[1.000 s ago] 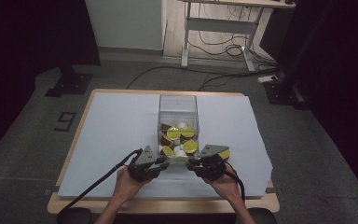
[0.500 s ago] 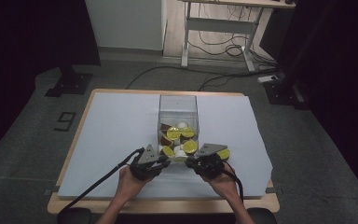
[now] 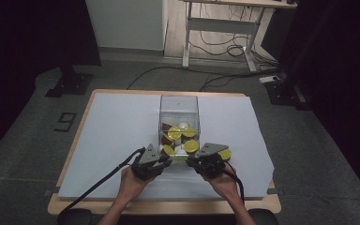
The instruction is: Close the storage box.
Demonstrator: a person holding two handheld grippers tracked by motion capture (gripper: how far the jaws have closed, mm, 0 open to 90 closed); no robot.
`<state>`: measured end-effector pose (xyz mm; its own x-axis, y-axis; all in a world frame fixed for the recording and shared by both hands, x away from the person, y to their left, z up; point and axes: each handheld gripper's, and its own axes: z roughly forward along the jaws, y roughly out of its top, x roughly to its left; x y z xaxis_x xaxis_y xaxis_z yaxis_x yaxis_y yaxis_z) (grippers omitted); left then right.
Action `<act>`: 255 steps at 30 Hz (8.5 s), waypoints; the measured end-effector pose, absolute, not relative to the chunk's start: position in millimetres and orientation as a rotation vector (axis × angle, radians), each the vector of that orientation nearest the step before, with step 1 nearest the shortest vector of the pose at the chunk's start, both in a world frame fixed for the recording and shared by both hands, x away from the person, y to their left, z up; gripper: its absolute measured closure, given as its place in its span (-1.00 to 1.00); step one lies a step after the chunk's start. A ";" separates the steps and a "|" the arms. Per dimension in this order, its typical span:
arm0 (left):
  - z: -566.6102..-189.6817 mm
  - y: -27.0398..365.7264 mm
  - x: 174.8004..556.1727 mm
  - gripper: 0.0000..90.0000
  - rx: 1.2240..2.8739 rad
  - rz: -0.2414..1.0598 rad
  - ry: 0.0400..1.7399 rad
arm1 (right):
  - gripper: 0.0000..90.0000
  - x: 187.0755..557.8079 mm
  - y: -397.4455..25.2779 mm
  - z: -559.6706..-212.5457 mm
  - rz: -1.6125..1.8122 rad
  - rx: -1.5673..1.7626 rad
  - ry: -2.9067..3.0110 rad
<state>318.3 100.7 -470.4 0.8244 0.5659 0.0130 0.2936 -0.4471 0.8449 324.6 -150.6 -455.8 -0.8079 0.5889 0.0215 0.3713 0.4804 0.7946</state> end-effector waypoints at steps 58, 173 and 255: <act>-490.8 130.0 318.0 -0.10 2.152 0.345 0.708 | 0.74 357.5 -137.8 -457.6 1.148 0.864 2.407; -528.5 141.7 328.1 -1.00 2.331 0.273 0.739 | 0.69 417.3 -128.1 -466.4 1.150 1.008 2.304; -528.8 142.2 328.5 -1.00 2.329 0.269 0.739 | -0.70 362.2 -220.2 -448.8 0.970 1.059 2.321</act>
<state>328.5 142.2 -528.8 0.8180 0.5751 -0.0060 0.4369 -0.6146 0.6569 362.2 -220.2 -448.8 -0.6278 0.7747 -0.0762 0.4901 0.4695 0.7344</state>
